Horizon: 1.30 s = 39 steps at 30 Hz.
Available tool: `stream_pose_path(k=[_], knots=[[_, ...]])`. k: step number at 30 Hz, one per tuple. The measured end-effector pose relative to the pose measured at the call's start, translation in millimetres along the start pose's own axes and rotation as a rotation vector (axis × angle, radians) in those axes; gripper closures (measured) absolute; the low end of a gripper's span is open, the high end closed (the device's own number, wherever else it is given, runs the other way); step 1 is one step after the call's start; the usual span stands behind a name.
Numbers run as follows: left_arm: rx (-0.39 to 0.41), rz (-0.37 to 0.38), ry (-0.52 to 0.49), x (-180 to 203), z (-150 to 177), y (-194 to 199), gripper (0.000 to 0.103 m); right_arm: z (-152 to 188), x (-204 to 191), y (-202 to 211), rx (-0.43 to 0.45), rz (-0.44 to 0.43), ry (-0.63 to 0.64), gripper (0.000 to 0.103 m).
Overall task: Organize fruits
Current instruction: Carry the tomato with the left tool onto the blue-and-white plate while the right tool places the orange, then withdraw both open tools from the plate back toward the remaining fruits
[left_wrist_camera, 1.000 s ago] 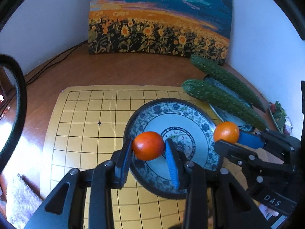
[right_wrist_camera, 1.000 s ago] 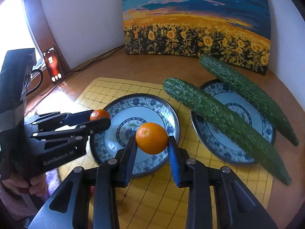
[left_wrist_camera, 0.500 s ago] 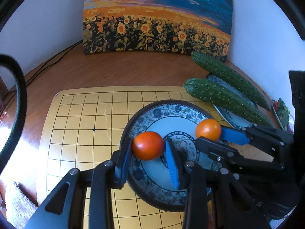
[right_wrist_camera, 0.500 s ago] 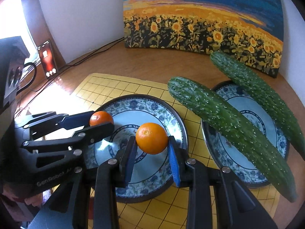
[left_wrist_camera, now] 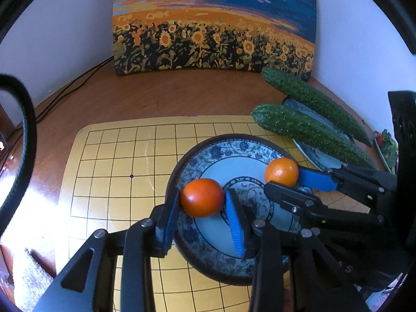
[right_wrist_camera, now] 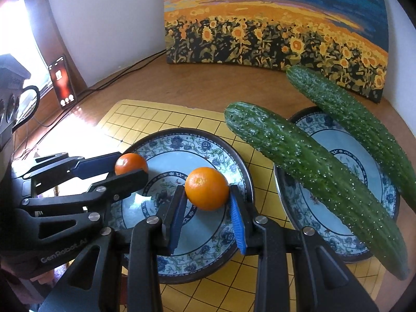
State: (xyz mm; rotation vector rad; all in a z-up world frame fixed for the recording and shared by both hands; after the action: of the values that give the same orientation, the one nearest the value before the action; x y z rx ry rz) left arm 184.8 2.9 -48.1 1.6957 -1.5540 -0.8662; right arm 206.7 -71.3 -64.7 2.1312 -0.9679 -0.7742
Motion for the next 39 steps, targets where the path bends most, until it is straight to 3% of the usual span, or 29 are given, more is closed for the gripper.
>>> stream_pose_path(k=[11,24,39], knots=[[0.015,0.007,0.020,-5.1,-0.3,13.9,0.053,1.9,-2.8,17.7,0.050,-0.019,-0.028,0.050],[0.045,0.024,-0.004,1.7,19.9,55.9,0.052,28.3,-18.2,57.1,0.056,-0.006,-0.015,0.050],[0.032,0.052,0.004,0.4,72.0,83.1,0.052,84.1,-36.5,76.4,0.026,0.034,-0.061,0.050]])
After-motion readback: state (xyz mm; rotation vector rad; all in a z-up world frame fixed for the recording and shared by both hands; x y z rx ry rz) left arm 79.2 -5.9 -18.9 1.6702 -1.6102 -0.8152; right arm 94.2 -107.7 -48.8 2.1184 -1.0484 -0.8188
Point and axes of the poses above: each gripper's, at about its wrist camera, not at the fingertips, and y roughly against the way its jaws point, x to its right, z to its underside, the point moved 9 cm from there along -y, roughly the way its jaws point, and after that the axes turned 8 degrees about -z, right-handed, at the moved point
